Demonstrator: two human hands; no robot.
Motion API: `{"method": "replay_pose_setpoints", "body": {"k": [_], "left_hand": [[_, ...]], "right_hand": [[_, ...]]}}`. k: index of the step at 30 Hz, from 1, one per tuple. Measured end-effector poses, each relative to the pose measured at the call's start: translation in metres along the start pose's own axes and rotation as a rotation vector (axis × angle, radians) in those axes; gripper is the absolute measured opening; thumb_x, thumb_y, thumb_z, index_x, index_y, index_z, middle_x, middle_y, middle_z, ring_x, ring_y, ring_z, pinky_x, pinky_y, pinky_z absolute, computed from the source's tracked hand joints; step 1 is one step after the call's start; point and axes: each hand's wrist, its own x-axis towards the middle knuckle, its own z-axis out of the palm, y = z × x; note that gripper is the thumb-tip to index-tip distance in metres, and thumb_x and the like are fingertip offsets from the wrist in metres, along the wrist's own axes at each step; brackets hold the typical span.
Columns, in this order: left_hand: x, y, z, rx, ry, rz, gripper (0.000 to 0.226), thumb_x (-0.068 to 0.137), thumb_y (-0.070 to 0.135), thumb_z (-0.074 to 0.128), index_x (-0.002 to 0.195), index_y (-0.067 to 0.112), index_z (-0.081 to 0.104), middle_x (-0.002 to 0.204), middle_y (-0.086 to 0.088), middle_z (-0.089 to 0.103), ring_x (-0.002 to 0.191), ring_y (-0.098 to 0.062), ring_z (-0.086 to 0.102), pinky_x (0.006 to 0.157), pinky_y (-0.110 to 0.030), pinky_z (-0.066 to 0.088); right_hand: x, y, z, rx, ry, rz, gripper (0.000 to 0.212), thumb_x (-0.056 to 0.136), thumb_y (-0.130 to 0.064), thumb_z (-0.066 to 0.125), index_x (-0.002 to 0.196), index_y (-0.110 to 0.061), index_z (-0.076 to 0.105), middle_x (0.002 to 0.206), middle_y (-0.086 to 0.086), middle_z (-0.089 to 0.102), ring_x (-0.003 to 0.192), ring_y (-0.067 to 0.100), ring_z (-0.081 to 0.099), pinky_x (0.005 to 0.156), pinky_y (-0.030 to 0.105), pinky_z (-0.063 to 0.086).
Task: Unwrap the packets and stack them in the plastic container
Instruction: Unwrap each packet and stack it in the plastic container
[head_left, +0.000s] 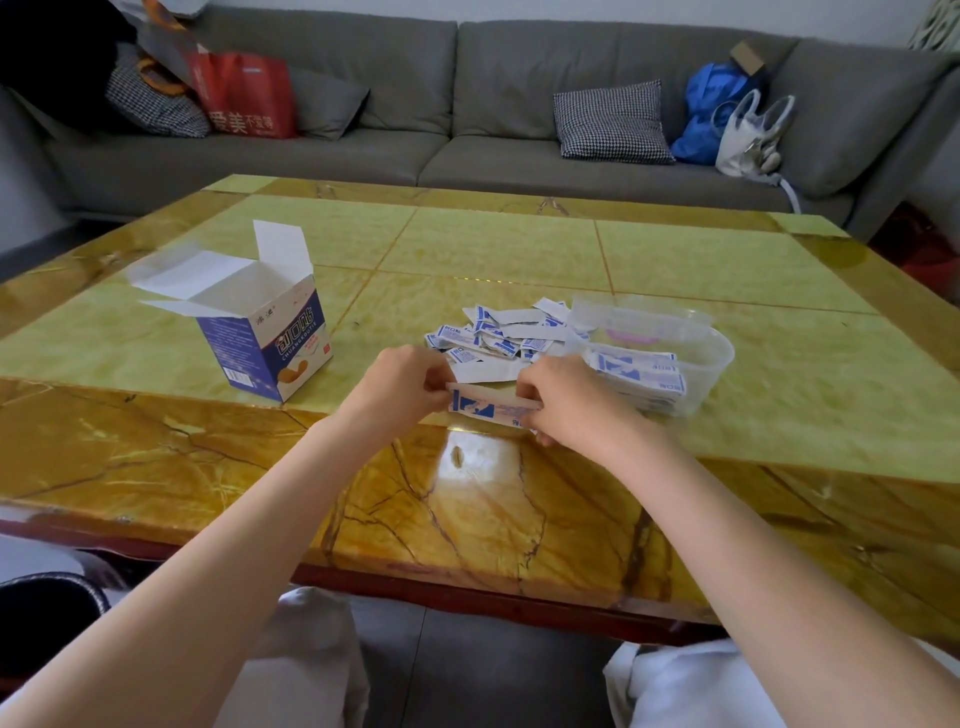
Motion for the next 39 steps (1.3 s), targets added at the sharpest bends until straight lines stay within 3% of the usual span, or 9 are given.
{"method": "replay_pose_setpoints", "body": {"k": [2,6,9,12,15,18,22,27,39], "left_hand": [[0.004,0.002,-0.006,-0.091,0.036,-0.029,0.013,0.081,0.006,0.064,0.093,0.008,0.069,0.086,-0.004,0.068,0.078,-0.013,0.059,0.059,-0.010,0.041],[0.014,0.025,-0.020,-0.532,0.163,-0.099,0.006,0.082,0.007,0.065,0.086,0.011,0.067,0.074,-0.002,0.066,0.065,-0.008,0.063,0.071,-0.021,0.051],[0.028,0.057,-0.013,-0.695,0.227,-0.066,0.010,0.084,0.008,0.063,0.077,0.014,0.064,0.065,0.004,0.062,0.058,-0.006,0.058,0.068,-0.020,0.050],[0.043,0.087,0.003,-0.598,0.261,-0.019,0.004,0.085,0.013,0.062,0.087,0.012,0.066,0.067,0.003,0.061,0.056,-0.007,0.050,0.056,-0.023,0.043],[0.057,0.106,0.020,-0.516,0.258,0.014,0.013,0.084,0.017,0.062,0.096,0.013,0.060,0.076,-0.001,0.064,0.056,-0.011,0.050,0.050,-0.024,0.037],[0.066,0.117,0.033,-0.315,0.264,0.041,0.011,0.085,0.020,0.061,0.094,0.018,0.056,0.084,0.001,0.067,0.075,-0.020,0.060,0.062,-0.028,0.041],[0.073,0.124,0.041,0.038,0.262,0.129,0.015,0.089,0.023,0.051,0.093,0.015,0.063,0.091,-0.003,0.070,0.088,-0.025,0.062,0.074,-0.030,0.038],[0.077,0.120,0.055,0.331,0.265,0.233,0.030,0.096,0.032,0.039,0.097,0.015,0.063,0.093,-0.006,0.068,0.102,-0.025,0.052,0.090,-0.034,0.026],[0.071,0.124,0.053,0.541,0.144,0.323,0.045,0.100,0.035,0.024,0.093,0.016,0.065,0.092,-0.006,0.068,0.106,-0.025,0.046,0.092,-0.034,0.028]], "right_hand": [[-0.001,0.002,-0.006,0.086,0.067,-0.014,0.007,0.086,-0.006,0.061,0.093,-0.010,0.061,0.084,0.008,0.065,0.067,0.017,0.066,0.068,0.028,0.054],[-0.001,0.018,-0.037,0.395,0.418,0.001,0.011,0.082,-0.009,0.068,0.087,-0.011,0.057,0.060,-0.001,0.060,0.038,-0.001,0.054,0.045,0.012,0.044],[-0.004,0.036,-0.057,0.600,0.701,0.078,0.025,0.079,-0.009,0.071,0.082,-0.013,0.046,0.070,0.008,0.060,0.046,0.006,0.060,0.044,0.019,0.049],[-0.005,0.058,-0.064,0.381,0.835,0.200,0.022,0.079,-0.016,0.071,0.080,-0.013,0.049,0.075,0.003,0.057,0.070,0.020,0.059,0.058,0.027,0.045],[-0.006,0.078,-0.063,0.212,0.831,0.276,0.012,0.083,-0.018,0.066,0.077,-0.014,0.056,0.076,0.002,0.059,0.081,0.025,0.059,0.069,0.031,0.045],[0.002,0.096,-0.057,0.097,0.732,0.321,0.008,0.088,-0.018,0.058,0.085,-0.011,0.062,0.088,0.008,0.066,0.092,0.029,0.058,0.074,0.033,0.046],[0.007,0.104,-0.053,-0.056,0.518,0.321,0.024,0.094,-0.017,0.044,0.097,-0.005,0.065,0.100,0.016,0.066,0.109,0.032,0.047,0.079,0.035,0.040],[0.004,0.102,-0.049,-0.162,0.446,0.310,0.028,0.095,-0.017,0.040,0.099,-0.005,0.064,0.102,0.014,0.066,0.108,0.032,0.043,0.083,0.037,0.039],[-0.001,0.098,-0.049,-0.239,0.426,0.312,0.032,0.098,-0.024,0.036,0.098,-0.007,0.063,0.101,0.013,0.065,0.104,0.031,0.044,0.082,0.037,0.036]]}}
